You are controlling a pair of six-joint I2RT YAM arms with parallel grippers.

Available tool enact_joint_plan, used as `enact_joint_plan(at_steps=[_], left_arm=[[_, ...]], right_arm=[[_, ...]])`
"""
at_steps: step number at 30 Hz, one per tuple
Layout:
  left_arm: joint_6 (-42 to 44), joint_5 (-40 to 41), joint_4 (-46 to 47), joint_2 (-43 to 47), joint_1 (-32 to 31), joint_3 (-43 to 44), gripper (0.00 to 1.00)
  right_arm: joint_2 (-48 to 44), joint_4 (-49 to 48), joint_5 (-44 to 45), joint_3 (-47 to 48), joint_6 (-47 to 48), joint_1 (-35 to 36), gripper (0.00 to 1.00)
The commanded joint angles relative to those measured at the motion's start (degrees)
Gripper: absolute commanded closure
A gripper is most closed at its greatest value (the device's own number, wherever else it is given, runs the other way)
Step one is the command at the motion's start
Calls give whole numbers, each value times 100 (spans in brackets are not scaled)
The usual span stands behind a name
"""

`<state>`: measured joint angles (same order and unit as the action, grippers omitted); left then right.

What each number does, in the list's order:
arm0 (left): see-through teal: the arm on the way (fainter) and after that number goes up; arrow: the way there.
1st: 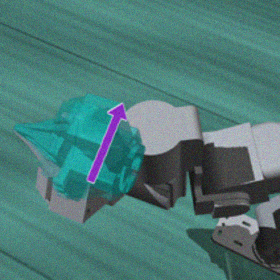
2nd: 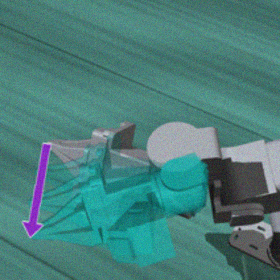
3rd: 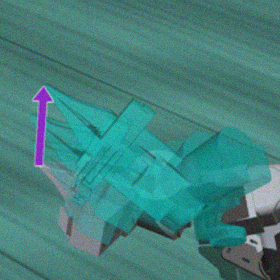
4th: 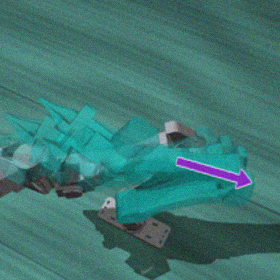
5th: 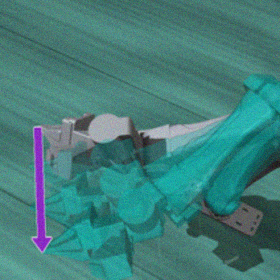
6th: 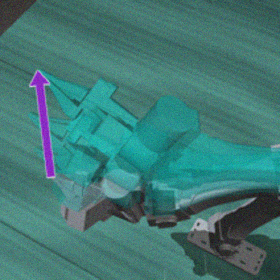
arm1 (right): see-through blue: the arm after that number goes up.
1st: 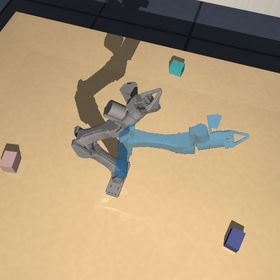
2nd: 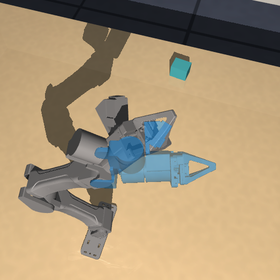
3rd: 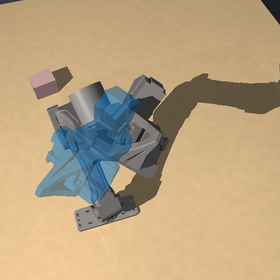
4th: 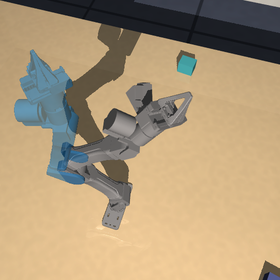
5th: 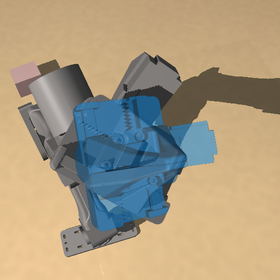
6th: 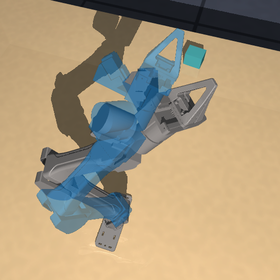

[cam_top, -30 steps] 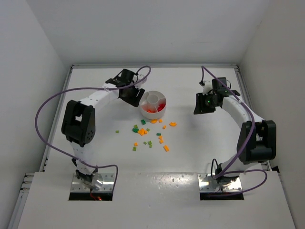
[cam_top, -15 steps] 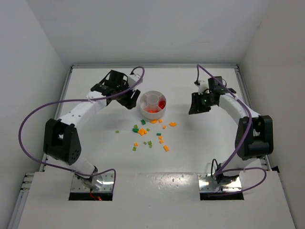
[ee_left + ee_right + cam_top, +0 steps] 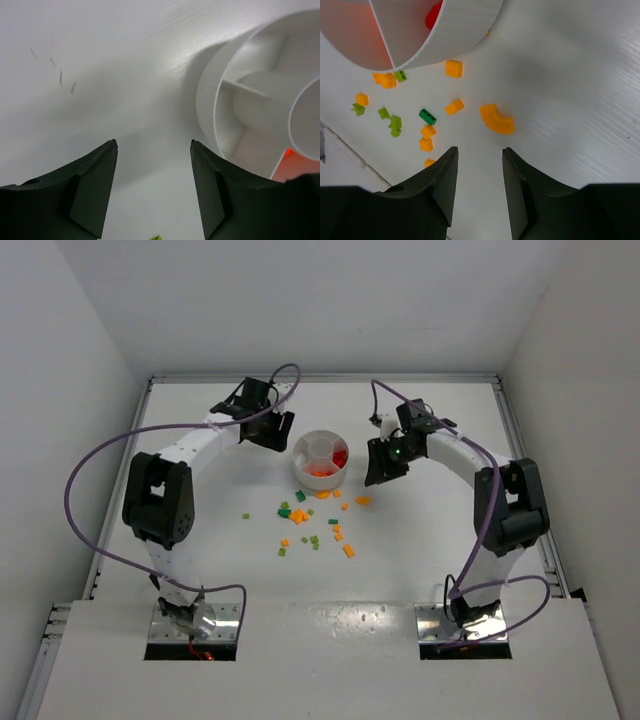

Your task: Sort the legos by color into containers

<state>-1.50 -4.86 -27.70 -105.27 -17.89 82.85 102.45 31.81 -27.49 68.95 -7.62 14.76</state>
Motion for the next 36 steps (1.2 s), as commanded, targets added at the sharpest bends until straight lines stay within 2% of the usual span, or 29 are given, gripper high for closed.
enact_joint_plan(at_steps=[1,11,23,36], left_arm=[[-299,-217,292,-159,49,565,34],[-518,-673,353,-933,101,1356,34],[-571,-840,301,-1355,101,1717,34],[-299,-1140,301,-978,101,988,38]], right_arm=[[239,-105,-2,391,-187,184,59],[618,-184,-2,558,-354,360,59],[1197,-237,-2,1235,-583,413,59],[1189,-237,103,1349,-636,413,59]])
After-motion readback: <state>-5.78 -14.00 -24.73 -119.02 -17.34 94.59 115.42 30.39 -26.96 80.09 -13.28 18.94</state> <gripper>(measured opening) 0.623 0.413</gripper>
